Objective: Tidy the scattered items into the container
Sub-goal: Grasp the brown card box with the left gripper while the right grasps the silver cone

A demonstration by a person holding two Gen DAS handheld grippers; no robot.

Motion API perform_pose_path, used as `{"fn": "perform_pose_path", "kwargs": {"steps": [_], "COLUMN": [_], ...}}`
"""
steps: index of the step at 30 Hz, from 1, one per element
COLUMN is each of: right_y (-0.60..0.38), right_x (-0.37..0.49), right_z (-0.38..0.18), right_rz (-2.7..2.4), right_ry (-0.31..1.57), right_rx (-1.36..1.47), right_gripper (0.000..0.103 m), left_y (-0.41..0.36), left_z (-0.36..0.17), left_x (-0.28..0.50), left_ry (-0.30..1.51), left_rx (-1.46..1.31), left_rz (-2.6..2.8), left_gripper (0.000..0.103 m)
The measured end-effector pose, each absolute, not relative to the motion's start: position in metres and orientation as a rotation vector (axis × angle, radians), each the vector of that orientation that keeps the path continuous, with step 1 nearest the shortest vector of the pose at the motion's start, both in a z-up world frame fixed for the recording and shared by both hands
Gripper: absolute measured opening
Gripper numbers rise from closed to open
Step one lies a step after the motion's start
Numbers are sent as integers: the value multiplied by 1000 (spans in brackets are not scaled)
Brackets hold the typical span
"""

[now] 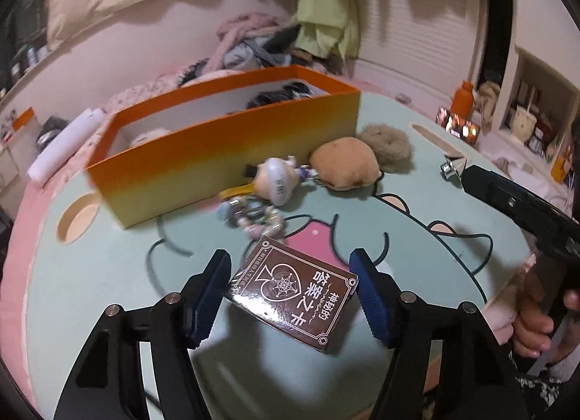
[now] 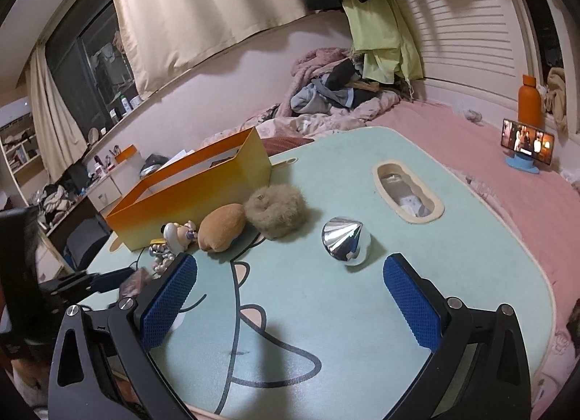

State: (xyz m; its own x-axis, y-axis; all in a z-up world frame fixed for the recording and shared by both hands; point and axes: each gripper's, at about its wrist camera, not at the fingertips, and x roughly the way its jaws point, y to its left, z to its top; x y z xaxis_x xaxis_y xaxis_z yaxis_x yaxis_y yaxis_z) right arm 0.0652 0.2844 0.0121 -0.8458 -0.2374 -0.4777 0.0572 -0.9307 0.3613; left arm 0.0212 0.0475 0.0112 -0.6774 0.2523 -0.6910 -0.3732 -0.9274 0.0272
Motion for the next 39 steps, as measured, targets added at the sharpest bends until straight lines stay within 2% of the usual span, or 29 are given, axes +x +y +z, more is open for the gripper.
{"fn": "perform_pose_path", "kwargs": {"steps": [10,14,21,25,27,28,29,30,31,32,39], "right_y": [288,291,271,278,277,277,278,280,280,279,256], "right_x": [44,37,18,12,10,9,7,6,6,8,28], "right_z": [36,35,24,16,11,10,8,8,9,9,13], "right_rz": [-2966,-2955,-2920,-2988,-2986,-2969,-2952,-2934,-2928,-2930,-2808], "right_ry": [-213,-135,19,-44,-15,-16,-24,-53,-64,-53,-101], "right_rx": [879,917,1045,1149,1191,1211,1235,1236,1237,1237,1116], "right_gripper": [102,86,77,74,74,69,56,51,35,32,31], "left_y": [-1,1,6,5,6,6,6,6,6,6,2], "left_z": [10,8,10,10,10,10,10,10,10,10,14], "left_x": [34,36,36,35,35,35,35,35,34,34,34], "left_ry": [58,89,94,85,86,84,84,83,80,75,34], "left_rx": [-1010,-1003,-1003,-1005,-1008,-1007,-1006,-1006,-1006,-1006,-988], "left_rz": [2674,2670,2670,2670,2668,2667,2668,2668,2669,2668,2677], "left_gripper": [67,67,67,67,67,67,67,67,67,67,67]}}
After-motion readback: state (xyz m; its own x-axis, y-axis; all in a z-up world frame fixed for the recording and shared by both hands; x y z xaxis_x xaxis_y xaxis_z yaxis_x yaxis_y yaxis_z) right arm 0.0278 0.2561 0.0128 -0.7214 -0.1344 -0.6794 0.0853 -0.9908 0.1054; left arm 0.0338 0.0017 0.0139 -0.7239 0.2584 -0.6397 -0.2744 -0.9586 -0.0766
